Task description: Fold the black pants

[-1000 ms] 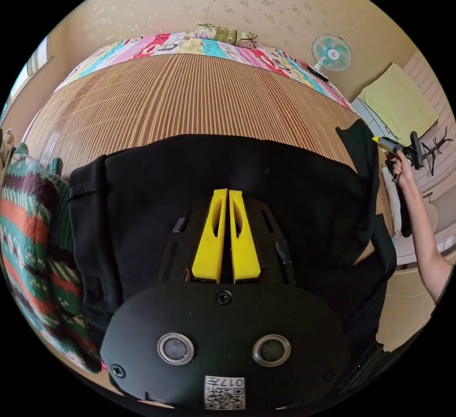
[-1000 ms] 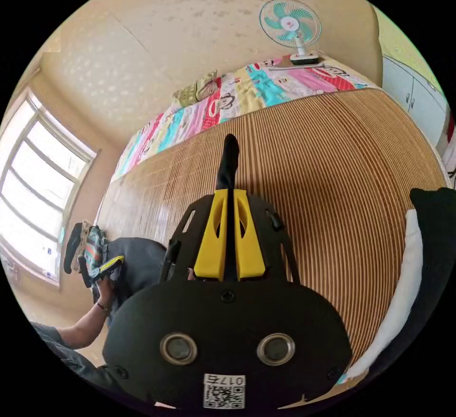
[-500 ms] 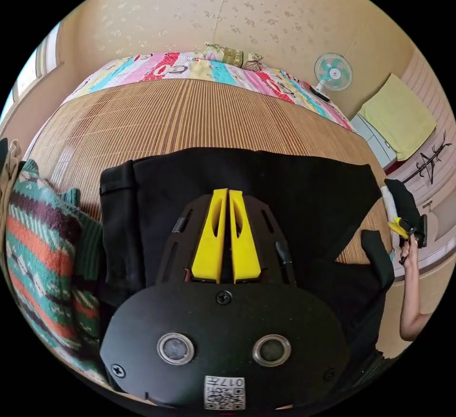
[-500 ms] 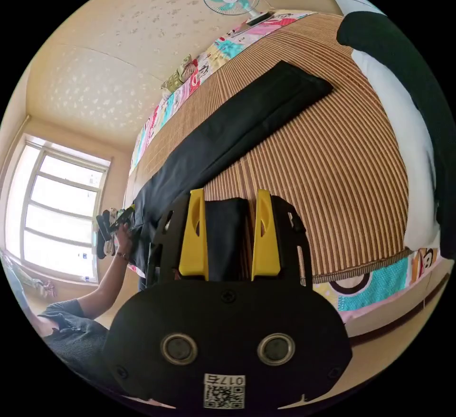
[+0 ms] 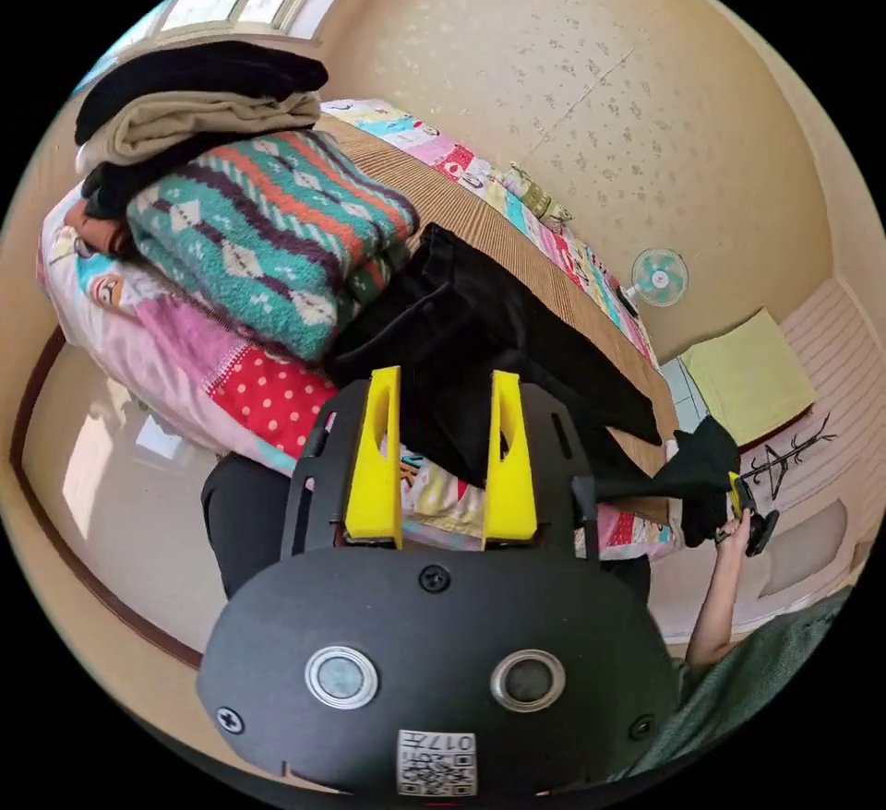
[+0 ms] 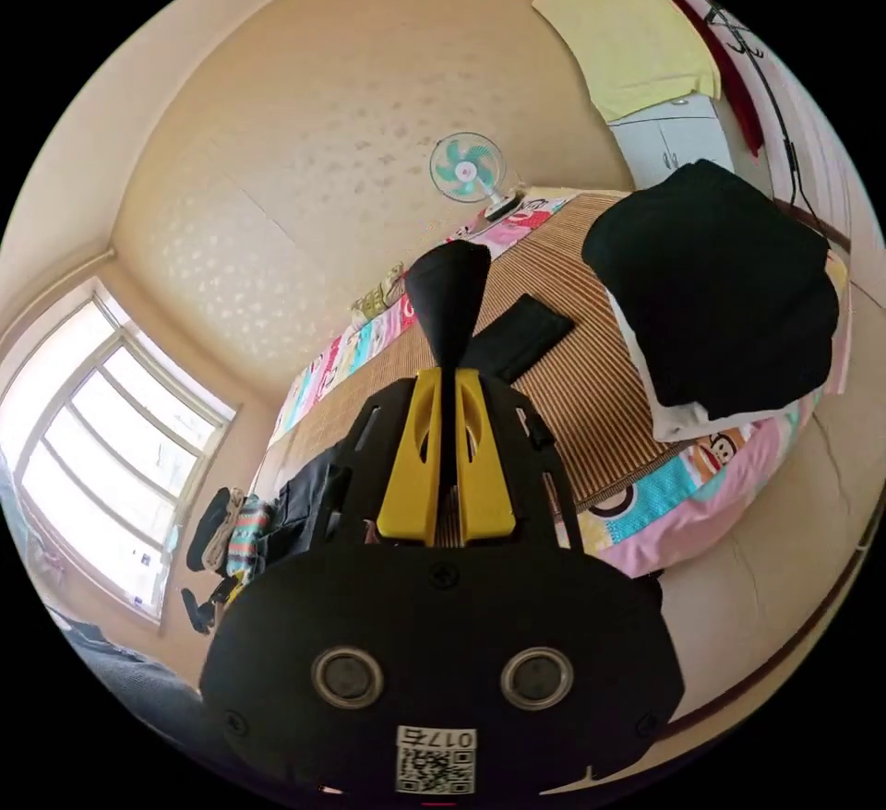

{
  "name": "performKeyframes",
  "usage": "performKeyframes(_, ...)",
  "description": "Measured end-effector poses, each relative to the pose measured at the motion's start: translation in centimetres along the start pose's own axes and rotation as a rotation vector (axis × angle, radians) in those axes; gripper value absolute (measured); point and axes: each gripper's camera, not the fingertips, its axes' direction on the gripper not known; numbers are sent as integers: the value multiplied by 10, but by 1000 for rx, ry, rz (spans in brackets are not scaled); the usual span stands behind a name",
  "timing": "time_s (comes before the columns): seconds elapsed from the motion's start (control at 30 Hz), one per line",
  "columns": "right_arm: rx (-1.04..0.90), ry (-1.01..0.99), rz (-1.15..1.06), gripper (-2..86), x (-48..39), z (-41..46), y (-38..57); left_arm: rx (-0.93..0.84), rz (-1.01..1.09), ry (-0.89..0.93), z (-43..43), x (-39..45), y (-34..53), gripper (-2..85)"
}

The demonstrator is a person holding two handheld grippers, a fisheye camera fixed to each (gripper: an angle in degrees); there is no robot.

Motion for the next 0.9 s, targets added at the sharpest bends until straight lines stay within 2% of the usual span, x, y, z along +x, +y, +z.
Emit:
performKeyframes(0.07,28,83,156,31,53,-14,26,-10,-98,21,-2,-20,3,181)
performKeyframes(0.13,-63,140,333,33,97,-6,49,-3,-157,14,-6,-31,8,187)
performKeyframes(0.23,-163,59,501,41,147,7,84,-75,-173,54,3,-34,7,186)
performKeyframes(0.3,-141,-10,535,53,158,4,96,-134,-183,93,13,-37,5,176)
performKeyframes(0.37,-70,-122,523,84,161,-4,103,-148,-191,144,16,-41,2,151)
performKeyframes(0.47,-77,-143,506,98,158,1,98,-94,-237,237,3,-55,-2,109)
performKeyframes(0.57,-209,-149,481,57,147,19,86,-135,-135,440,3,-65,-16,58)
performKeyframes(0.63,-199,-180,375,39,124,16,79,-170,-78,628,-5,-73,-29,50)
performKeyframes(0.73,-120,-222,270,27,86,-7,72,-84,-26,809,-45,-79,-39,44)
performKeyframes(0.8,-39,-260,248,24,66,-29,71,-70,46,827,-72,-69,-42,42)
performKeyframes(0.9,69,-214,174,22,24,-62,69,-49,128,814,-109,-48,-40,40)
